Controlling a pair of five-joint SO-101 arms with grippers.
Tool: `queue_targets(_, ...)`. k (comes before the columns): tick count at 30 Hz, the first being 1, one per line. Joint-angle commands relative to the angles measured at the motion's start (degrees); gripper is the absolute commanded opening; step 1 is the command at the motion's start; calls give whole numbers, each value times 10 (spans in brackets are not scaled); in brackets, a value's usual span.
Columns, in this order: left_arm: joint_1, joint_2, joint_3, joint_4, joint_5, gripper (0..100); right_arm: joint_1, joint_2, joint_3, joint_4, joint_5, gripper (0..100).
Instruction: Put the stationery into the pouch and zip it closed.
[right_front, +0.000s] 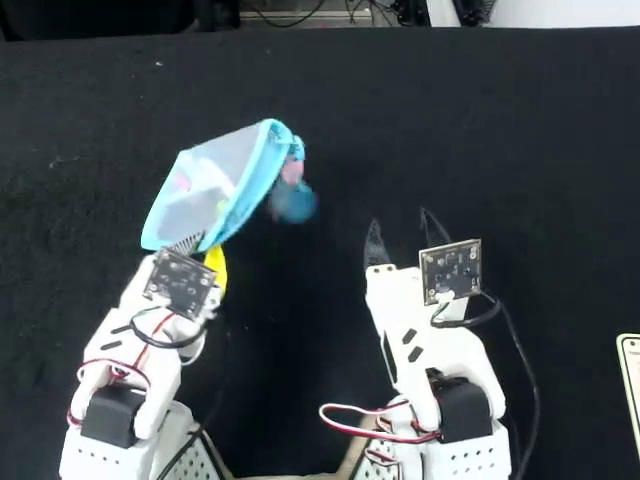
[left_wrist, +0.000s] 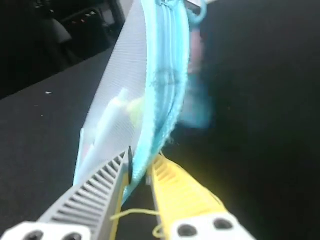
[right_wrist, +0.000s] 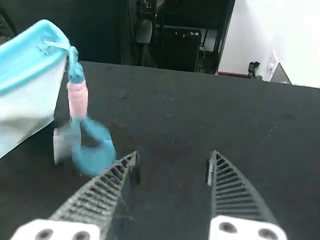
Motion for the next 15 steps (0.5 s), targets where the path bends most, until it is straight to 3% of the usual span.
queue_targets(1,-68,4,-14,-25,40,30,-2,-55,33,-65,3,214)
queue_targets(3,-102,4,-22,-31,63,30,-2,-54,48,-81,3,166)
queue_targets(6,-141,4,-29,-46,98,30,-2,-54,48,-80,3,5)
queue_targets(8,-167,4,-33,-61,115,30,-2,-54,50,-80,3,42)
queue_targets(15,-245,4,-31,-140,127,30,-2,-54,57,-80,3,12)
